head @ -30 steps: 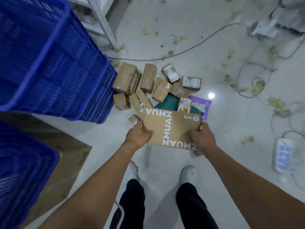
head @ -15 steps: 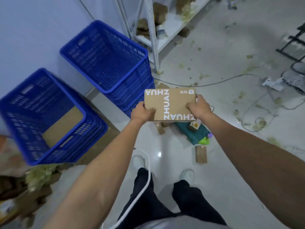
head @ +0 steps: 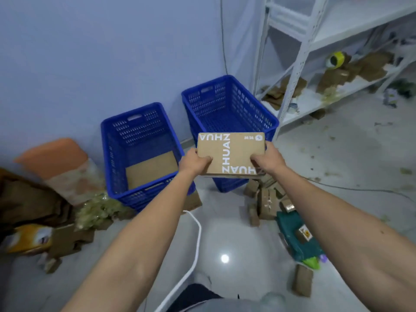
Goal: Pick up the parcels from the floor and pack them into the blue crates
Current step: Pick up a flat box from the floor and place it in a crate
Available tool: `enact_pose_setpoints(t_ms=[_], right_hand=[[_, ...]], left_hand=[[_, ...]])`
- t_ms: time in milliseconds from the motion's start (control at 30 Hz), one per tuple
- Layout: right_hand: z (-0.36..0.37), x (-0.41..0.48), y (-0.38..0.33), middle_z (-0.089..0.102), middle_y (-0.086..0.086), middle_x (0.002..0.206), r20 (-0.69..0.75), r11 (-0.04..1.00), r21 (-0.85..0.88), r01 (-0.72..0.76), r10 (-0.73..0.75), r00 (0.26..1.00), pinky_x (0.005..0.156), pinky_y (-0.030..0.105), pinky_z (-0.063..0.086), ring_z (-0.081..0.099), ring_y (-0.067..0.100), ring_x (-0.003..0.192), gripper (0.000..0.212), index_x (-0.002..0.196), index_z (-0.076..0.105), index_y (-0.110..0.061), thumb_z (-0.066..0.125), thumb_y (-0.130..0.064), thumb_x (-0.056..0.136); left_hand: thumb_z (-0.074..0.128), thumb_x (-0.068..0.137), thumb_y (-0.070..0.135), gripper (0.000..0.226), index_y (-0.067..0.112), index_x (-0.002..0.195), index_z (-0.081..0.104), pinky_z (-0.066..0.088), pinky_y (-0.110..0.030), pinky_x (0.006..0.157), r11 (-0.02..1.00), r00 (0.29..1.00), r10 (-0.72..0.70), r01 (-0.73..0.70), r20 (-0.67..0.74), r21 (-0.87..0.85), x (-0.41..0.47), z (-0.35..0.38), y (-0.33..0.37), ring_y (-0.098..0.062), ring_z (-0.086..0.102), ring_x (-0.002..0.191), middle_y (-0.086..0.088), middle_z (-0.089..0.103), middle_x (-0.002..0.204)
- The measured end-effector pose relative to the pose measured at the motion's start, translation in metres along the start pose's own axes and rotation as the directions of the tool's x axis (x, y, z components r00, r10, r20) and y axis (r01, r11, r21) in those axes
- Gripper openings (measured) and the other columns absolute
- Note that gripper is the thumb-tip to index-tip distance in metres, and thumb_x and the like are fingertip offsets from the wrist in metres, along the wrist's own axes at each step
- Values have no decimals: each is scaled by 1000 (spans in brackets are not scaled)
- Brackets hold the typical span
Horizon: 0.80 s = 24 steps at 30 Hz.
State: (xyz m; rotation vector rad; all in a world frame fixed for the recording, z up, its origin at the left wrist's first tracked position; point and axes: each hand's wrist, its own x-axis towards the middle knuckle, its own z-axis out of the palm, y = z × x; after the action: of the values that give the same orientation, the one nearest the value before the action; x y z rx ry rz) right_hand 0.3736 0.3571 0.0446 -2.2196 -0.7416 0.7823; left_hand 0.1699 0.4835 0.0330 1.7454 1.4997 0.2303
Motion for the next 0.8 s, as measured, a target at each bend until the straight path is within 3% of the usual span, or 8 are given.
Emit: enact_pose_setpoints(t_ms=[100, 233, 367, 567, 800], right_hand=[[42, 9, -41, 61, 6, 124, 31, 997, -52, 65, -64, 997, 94, 40, 49, 58, 29, 112, 66, 134, 47, -22, 68, -35, 73], [96, 14, -93, 59, 6, 122, 74, 983, -118, 144, -136, 988, 83, 37, 47, 58, 29, 109, 65, 132, 45, -18, 67, -38, 75], [134, 24, -130, 60, 9, 114, 94, 966, -197, 166, -150, 984, 72, 34, 42, 58, 29, 98, 53, 115, 50, -9, 70, -37, 75], [176, 59, -165, 59, 7, 110, 173, 944, -246, 220, -181, 968, 71, 36, 46, 59, 28, 94, 54, 113, 51, -10, 70, -40, 73], [218, 137, -198, 60, 5, 106, 334, 915, -274, 297, -200, 921, 69, 35, 50, 60, 24, 89, 52, 111, 52, -12, 68, -42, 73]], left_hand=[[68, 84, 44, 48, 18, 122, 56, 47, -37, 88, 1000, 999, -20, 19, -49, -25, 10, -48, -27, -24, 57, 105, -3, 62, 122], [66, 85, 43, 43, 18, 119, 55, 46, -36, 84, 999, 990, -42, 37, -138, -39, 24, -103, -63, -22, 55, 102, -2, 62, 119], [63, 87, 44, 45, 19, 124, 54, 38, -33, 78, 996, 979, -81, 72, -185, -55, 35, -137, -89, -18, 49, 95, 0, 60, 116], [64, 85, 48, 46, 20, 120, 53, 44, -36, 83, 982, 964, -173, 153, -200, -111, 71, -160, -114, -24, 56, 105, -3, 63, 120], [66, 87, 43, 45, 18, 123, 54, 45, -34, 83, 943, 926, -305, 260, -224, -208, 133, -167, -119, -20, 57, 101, -2, 63, 119]])
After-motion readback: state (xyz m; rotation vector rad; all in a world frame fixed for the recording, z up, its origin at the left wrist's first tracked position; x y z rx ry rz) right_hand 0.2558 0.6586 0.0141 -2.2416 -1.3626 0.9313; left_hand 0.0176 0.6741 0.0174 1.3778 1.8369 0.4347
